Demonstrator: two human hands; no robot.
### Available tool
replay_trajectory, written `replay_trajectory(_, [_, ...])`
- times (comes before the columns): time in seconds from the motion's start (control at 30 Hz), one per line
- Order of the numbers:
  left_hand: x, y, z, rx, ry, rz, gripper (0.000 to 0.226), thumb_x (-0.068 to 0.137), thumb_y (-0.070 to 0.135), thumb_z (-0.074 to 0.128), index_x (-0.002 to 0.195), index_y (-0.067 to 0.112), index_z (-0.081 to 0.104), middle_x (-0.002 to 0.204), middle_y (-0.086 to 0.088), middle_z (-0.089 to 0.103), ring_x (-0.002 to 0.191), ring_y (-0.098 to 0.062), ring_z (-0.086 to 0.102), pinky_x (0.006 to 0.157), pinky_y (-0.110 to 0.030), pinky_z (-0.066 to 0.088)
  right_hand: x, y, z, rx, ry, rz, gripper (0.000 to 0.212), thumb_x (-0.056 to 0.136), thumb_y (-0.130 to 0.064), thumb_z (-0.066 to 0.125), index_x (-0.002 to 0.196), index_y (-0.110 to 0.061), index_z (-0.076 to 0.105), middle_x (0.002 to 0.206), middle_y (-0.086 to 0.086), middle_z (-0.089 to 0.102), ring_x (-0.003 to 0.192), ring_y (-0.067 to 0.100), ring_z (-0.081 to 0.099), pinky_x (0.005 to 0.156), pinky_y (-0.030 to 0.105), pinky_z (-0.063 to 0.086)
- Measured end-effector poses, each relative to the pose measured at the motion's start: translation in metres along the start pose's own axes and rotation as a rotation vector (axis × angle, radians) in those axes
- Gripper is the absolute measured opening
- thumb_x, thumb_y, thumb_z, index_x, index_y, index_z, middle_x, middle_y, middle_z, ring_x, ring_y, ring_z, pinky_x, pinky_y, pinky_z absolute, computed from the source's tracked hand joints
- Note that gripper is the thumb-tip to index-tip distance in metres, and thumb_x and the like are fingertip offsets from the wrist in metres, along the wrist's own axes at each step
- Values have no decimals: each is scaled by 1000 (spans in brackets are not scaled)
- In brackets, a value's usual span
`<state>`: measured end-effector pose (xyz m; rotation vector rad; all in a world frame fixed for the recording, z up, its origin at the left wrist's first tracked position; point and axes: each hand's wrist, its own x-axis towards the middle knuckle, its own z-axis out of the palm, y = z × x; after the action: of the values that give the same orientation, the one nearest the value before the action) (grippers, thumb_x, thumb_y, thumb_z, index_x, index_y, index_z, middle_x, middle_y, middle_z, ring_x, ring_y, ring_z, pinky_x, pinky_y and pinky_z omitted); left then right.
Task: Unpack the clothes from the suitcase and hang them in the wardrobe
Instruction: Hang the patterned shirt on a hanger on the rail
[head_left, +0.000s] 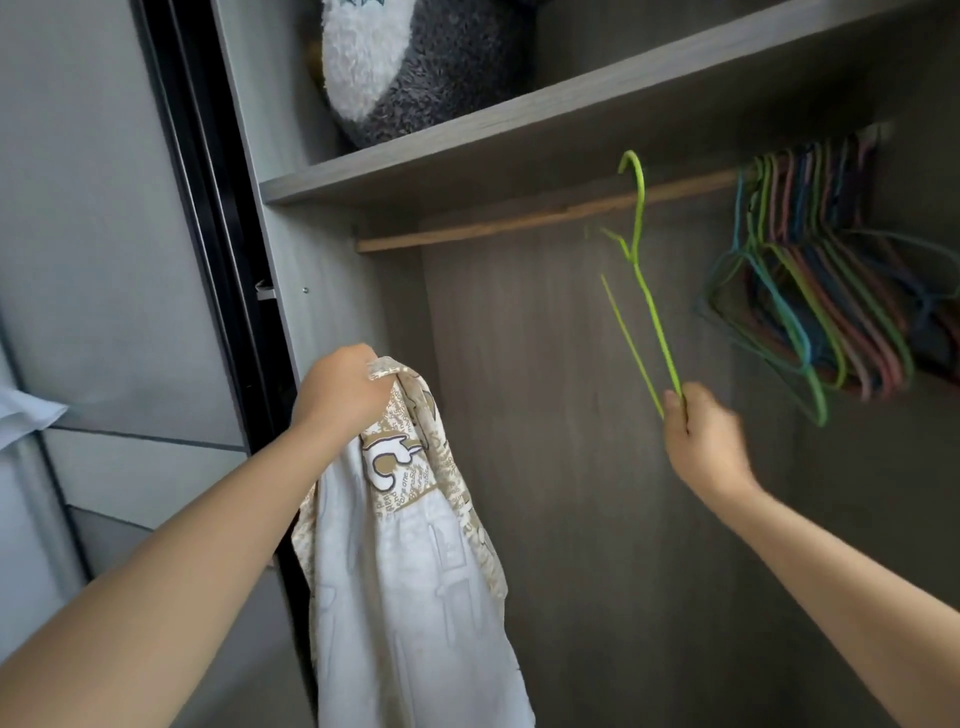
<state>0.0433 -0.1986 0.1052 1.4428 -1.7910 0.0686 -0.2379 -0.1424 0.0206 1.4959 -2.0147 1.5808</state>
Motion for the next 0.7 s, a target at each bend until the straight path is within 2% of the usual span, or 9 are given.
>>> replay_trajectory(0.1, [3,-13,-4,-29,58,34,14,86,13,52,84,0,58,82,-16,57,85,-33,55,71,-38,44,-42,11,23,122,9,26,28,96,-18,41,72,-9,33,56,18,48,64,43,53,59,34,27])
replay_trajectory(0.2, [5,-21,-6,-14,23,32,11,87,14,51,79,7,56,90,-16,61,88,-32,56,69,-32,41,-52,-1,45,367,-128,154,31,94,-17,48,64,-18,38,46,-6,45,49,13,46,59,27,33])
replay_trajectory(0.3, [6,-29,-5,114,-77,11,23,87,15,48,64,10,48,87,-17,61,92,-34,60,69,-33,42,-54,-35,53,663,-358,181,23,87,-11,60,71,-21,46,35,-12,40,32,2,31,39,16,27])
replay_trajectory(0.37, [6,-35,-5,187,-116,36,23,88,15,47,69,5,55,91,-19,62,97,-36,59,72,-35,44,-52,-54,46,798,-580,132,21,80,-10,67,80,-20,48,35,-12,32,32,2,23,35,13,19])
replay_trajectory(0.43, [5,-44,-6,240,-161,34,21,89,16,48,77,2,59,102,-21,63,100,-37,58,74,-35,44,-53,-69,41,832,-817,66,17,73,-15,63,85,-17,51,37,-13,29,32,3,20,35,12,16])
replay_trajectory(0.5, [6,-53,-5,302,-212,7,21,89,17,48,84,0,60,105,-19,62,102,-37,58,70,-33,41,-54,-79,42,732,-959,71,11,78,-14,64,85,-13,55,38,-12,28,32,3,20,35,13,15])
replay_trajectory(0.53, [7,-58,-5,326,-237,12,22,89,17,48,79,1,59,104,-19,62,102,-37,58,69,-31,39,-54,-82,46,672,-981,119,7,85,-16,61,83,-11,57,37,-11,26,31,4,19,34,13,15])
replay_trajectory(0.6, [8,-66,-6,349,-262,15,24,90,18,48,74,3,58,108,-18,63,104,-35,58,71,-31,40,-53,-81,54,604,-951,267,24,93,-23,48,76,-10,57,35,-11,21,30,4,15,33,12,13])
replay_trajectory(0.7, [13,-79,-12,368,-307,-31,30,92,23,47,104,-1,61,116,-17,60,109,-33,55,78,-30,43,-42,-81,56,669,-870,359,20,94,-17,46,77,-12,55,37,-11,21,29,3,16,32,10,13])
